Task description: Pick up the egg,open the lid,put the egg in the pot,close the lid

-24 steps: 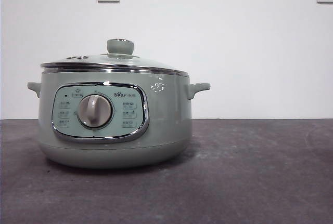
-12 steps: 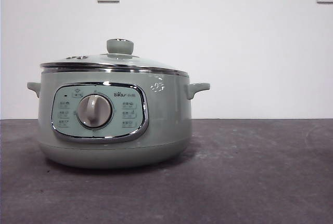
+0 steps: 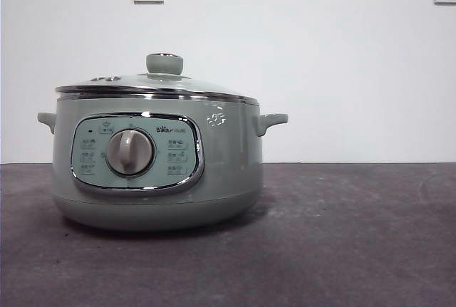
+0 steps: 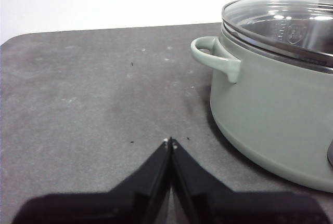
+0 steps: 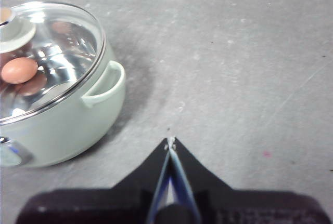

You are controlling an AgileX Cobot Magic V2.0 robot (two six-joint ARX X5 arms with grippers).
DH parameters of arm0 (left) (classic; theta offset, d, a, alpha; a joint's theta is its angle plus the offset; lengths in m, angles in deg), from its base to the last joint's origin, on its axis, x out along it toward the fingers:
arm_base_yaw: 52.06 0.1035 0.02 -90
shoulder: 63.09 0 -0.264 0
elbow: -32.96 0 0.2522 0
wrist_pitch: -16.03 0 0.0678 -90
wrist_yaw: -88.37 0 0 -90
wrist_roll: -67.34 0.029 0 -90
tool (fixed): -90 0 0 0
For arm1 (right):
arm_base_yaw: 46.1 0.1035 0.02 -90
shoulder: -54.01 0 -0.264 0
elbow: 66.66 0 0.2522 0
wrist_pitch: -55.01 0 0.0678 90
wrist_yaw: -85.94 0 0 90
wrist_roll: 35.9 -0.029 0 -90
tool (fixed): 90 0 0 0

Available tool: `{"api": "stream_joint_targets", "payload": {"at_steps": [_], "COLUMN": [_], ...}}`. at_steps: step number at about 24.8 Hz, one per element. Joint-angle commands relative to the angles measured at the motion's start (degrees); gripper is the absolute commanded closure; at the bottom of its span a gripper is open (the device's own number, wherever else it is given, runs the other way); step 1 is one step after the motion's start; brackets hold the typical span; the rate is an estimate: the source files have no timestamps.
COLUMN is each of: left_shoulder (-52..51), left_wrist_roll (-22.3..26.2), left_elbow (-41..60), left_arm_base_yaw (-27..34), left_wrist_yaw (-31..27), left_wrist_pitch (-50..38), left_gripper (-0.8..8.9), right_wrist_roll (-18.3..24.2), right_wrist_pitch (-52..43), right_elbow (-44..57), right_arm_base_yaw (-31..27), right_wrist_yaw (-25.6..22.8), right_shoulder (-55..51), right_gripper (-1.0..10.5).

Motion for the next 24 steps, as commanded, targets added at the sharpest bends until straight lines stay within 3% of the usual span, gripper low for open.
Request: {"api": "stream_joint_targets", "payload": {"at_steps": [1, 5, 9, 12, 24], "left_shoulder": [-0.2, -0.2, -0.2, -0.2, -0.2], "left_wrist_roll": [-0.4, -0.4, -0.4, -0.4, -0.4], "left_elbow": [0.9, 0.9, 0.9, 0.9, 0.9], "left_arm_base_yaw": [0.1, 0.1, 0.1, 0.1, 0.1], "left_wrist_yaw": [-0.1, -0.1, -0.1, -0.1, -0.1], "left_wrist_pitch": [-0.2, -0.2, -0.2, -0.2, -0.2], "left_gripper": [8.16, 8.16, 8.16, 8.16, 8.16], "right_wrist_roll": [0.5, 4.1, 4.4, 4.1, -0.2], "right_wrist_pitch": [-0.3, -1.6, -17.2, -21.3, -23.2], "right_elbow": [0.2, 1.3, 13.3, 24.1, 41.2], "right_arm_base_yaw": [0.1, -5.2, -19.3, -25.7, -25.1], "right_wrist_yaw": [-2.1, -1.3, 11.7, 13.6, 13.5], "right_shoulder": [-0.9, -7.9, -20.0, -28.2, -39.1], "right_gripper": [9.5, 9.5, 9.5, 9.5, 9.5]}}
